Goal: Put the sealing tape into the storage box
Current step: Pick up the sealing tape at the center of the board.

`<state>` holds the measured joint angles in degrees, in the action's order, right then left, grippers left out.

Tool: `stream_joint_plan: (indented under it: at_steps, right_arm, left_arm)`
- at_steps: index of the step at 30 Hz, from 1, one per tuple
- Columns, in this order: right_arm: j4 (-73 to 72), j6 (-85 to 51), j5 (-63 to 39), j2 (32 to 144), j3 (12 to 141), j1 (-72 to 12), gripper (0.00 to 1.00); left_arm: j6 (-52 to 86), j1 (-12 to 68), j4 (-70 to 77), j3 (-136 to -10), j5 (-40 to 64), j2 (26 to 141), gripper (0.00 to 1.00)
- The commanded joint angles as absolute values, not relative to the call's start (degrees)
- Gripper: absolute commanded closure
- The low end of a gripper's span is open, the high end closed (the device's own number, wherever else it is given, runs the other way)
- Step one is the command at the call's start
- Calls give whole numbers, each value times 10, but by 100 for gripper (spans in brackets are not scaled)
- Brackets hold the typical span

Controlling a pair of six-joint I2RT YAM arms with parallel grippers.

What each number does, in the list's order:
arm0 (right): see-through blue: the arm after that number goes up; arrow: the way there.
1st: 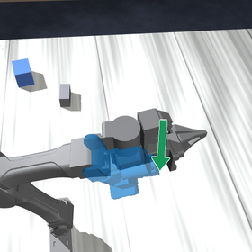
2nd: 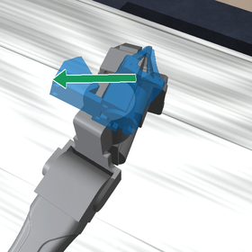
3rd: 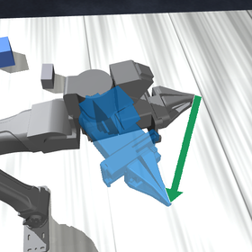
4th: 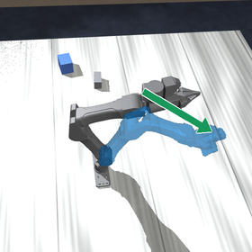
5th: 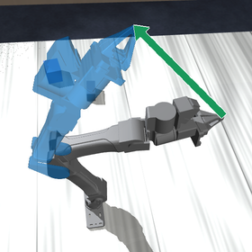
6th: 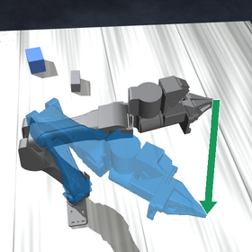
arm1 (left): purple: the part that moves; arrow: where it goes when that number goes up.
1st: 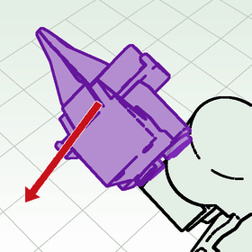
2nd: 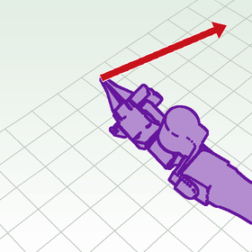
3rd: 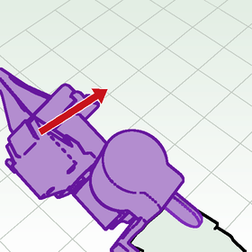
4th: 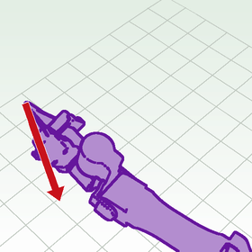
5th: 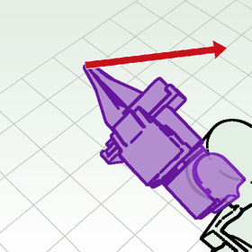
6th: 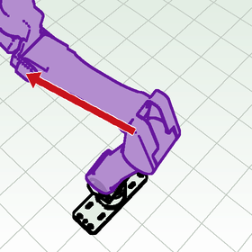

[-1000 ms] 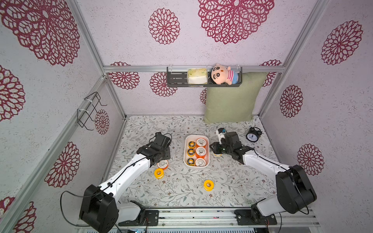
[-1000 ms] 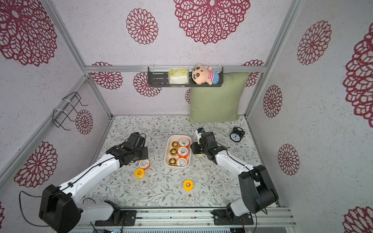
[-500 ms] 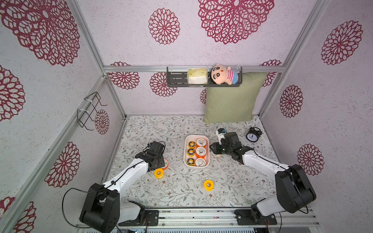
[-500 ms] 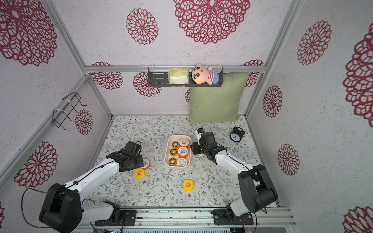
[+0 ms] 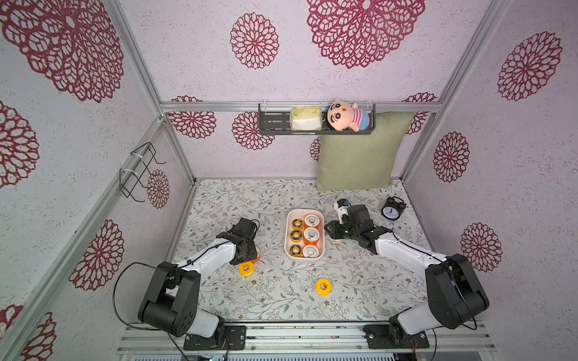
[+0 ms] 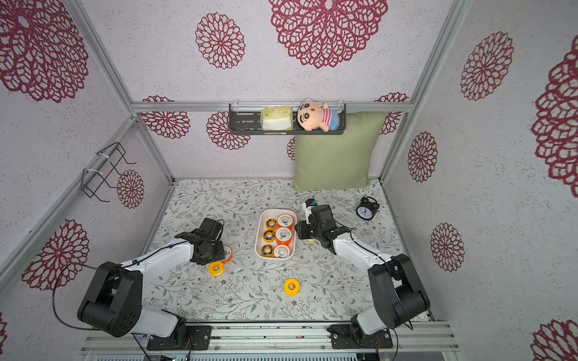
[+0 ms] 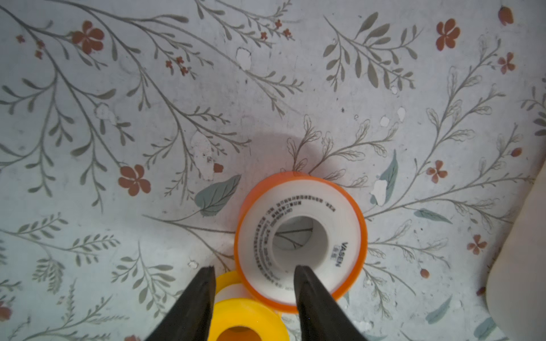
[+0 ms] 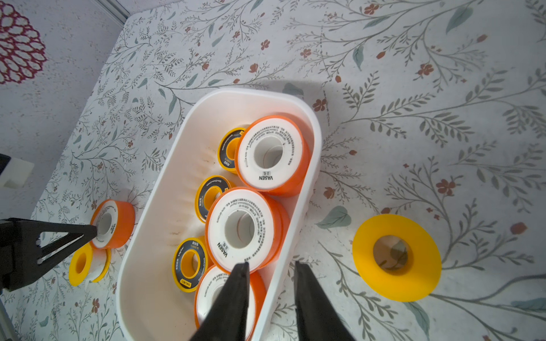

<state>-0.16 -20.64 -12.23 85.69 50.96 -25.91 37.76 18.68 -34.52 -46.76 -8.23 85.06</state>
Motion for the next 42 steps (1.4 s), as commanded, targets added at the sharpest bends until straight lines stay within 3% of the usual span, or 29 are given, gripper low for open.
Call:
stream_joint_plan:
  at_steps: [1, 12, 20, 25, 33, 42]
  right_arm:
    - [-11, -211, -129, 860, 515, -258, 68]
    - [-10, -210, -134, 868, 517, -258, 67]
    - [-6, -207, -144, 884, 525, -258, 67]
    - [0, -205, -146, 889, 533, -259, 66]
    - [-9, -210, -156, 899, 532, -258, 66]
    - [-31, -226, -171, 914, 531, -258, 66]
  left_arm:
    - [364, 181, -332, -486, -83, 869, 53]
    - [356, 174, -323, -497, -81, 907, 67]
    - [357, 174, -318, -506, -69, 947, 69]
    - [358, 176, -322, -512, -76, 938, 78]
    - [363, 186, -354, -542, -84, 852, 78]
    - [348, 251, -407, -636, -87, 840, 78]
